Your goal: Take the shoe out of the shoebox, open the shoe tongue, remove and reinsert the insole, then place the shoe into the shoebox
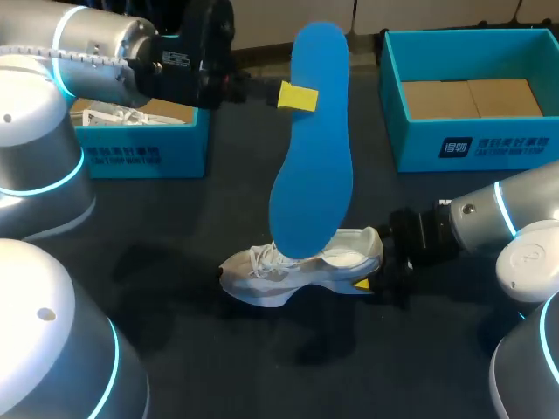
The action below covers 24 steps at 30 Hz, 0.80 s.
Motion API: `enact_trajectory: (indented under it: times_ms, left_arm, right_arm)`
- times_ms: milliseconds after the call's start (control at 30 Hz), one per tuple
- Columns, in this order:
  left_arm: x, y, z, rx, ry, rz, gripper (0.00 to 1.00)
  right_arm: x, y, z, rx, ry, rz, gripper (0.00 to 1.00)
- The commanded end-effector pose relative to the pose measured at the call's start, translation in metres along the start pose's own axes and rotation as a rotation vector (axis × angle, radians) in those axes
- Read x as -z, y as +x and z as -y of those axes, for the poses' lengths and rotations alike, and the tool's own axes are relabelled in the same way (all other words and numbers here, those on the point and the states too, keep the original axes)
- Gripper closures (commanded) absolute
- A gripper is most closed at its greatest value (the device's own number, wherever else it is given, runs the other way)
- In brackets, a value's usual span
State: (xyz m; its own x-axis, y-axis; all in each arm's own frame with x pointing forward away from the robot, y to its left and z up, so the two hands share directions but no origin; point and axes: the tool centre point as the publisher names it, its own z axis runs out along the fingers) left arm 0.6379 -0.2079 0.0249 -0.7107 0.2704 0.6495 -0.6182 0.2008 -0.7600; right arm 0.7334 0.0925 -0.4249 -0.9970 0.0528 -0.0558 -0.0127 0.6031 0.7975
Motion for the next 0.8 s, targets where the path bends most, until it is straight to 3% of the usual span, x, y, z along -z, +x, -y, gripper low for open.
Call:
enact_trajectory:
  times_ms: [33,800]
  left_arm:
    - [-0.003,0.019,-0.003,0.002,0.017,0.046,1.00]
    - [-0.020,0.059,-0.020,0.056,-0.018,0.029,1.00]
  right_arm:
    - [-0.001,0.002,0.000,0.000,0.003,0.003,1.00]
    - [-0.001,0.002,0.000,0.000,0.003,0.003,1.00]
